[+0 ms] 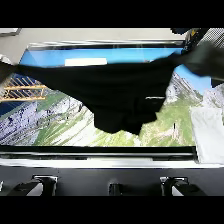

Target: Fold the clothes and pants, and hang the long-sleeved shirts on hangers.

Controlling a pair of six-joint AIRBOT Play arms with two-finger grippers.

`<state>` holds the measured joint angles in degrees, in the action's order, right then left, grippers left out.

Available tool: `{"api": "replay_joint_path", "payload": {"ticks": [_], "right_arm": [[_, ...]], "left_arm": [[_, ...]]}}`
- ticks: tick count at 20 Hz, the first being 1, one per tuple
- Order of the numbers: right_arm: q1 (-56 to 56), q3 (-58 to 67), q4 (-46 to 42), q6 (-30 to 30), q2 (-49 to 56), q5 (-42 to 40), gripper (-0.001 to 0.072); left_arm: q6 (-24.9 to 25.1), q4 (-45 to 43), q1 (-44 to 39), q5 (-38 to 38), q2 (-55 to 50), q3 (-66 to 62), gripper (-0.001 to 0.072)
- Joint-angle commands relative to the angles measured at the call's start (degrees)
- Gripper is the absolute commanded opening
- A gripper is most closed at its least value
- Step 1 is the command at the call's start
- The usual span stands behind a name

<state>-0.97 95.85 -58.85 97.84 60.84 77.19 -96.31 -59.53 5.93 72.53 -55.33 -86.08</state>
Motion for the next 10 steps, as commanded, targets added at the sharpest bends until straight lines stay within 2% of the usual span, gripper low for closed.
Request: {"api": "replay_joint_path", "payload": {"ticks": [1,3,6,8,10], "right_arm": [[-0.1,-1.7,7.5,-0.8,18.0,2.3,0.0034],[-0.1,-1.7,13.0,-3.9,28.6,-2.4,0.0034],[-0.1,-1.7,26.3,-9.8,41.1,-12.4,0.0034],[-0.1,-1.7,33.3,-13.1,45.9,-18.4,0.0034],[-0.9,-1.7,35.7,-15.6,47.9,-24.1,0.0034]], "left_arm": [[0.5,0.5,-3.5,-2.2,-11.0,7.3,0.0016],[0.5,0.5,-5.6,-6.7,-19.1,9.3,0.0016],[0.5,0.6,-8.3,-12.7,-30.6,9.2,0.0016],[0.5,0.6,-9.5,-15.5,-36.3,8.5,0.0016],[0.4,0.7,-10.0,-17.2,-39.4,7.7,0.0016]]}}
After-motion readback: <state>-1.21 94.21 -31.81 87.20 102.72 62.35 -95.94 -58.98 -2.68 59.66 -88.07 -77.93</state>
